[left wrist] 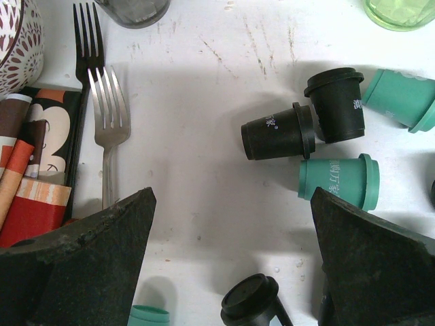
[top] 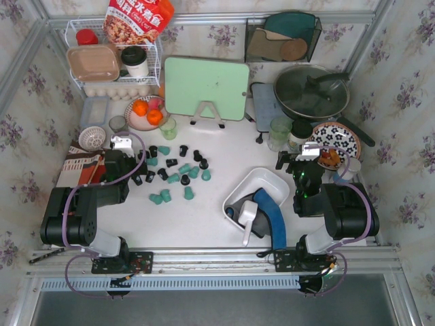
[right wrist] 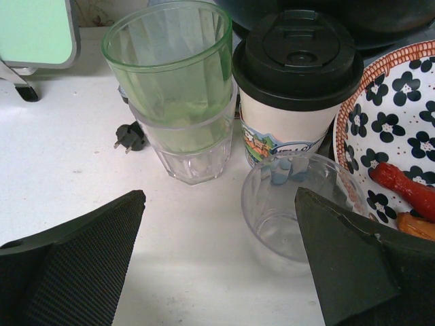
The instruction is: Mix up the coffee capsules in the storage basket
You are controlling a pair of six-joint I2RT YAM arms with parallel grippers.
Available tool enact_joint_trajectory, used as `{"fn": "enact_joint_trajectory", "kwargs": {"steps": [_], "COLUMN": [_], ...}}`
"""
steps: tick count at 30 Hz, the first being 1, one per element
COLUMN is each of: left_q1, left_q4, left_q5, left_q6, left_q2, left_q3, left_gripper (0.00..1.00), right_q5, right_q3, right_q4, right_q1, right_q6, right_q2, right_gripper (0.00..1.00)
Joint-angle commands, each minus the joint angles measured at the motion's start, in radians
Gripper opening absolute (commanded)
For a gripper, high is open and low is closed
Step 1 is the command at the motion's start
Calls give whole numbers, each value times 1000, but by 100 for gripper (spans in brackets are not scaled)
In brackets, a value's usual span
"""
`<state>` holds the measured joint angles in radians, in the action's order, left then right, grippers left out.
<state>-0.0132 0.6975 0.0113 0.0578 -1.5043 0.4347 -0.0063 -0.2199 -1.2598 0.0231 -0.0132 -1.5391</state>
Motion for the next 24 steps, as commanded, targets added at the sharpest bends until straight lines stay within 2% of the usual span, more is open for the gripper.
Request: {"fn": "enact_joint_trajectory", "kwargs": {"steps": [1,11,12,14,16,19,24], "left_q1": [1,0,-5,-22,-22,-22,-22], "left_q4": [34,4,-58,-388,-642,-854,-1098], "left_q5": [-3,-4,-5,-57,-65,-55,14], "left_q6": [-1,0,3,-39,-110,-203,-325], "left_q2": [3,18,42,110,116,99,114], "left_q3": [1,19,49,203,358,502,670], "left_gripper": [100,100,100,100,100,100,100], "right_q5": [-6,51,50,127,199,325,330], "right_q3": [-2,1,-4,-3,-33,-107,-239], "right_q4": [-26,-37,-12,38,172,436,741], "right_q1": [0,1,2,10,12,11,12], "right_q6": [4,-14,-15,-31,-61,-188,-322], "right_q2": [-3,2,15,87,188,318,423], "right_gripper": [100,100,100,100,100,100,100]}}
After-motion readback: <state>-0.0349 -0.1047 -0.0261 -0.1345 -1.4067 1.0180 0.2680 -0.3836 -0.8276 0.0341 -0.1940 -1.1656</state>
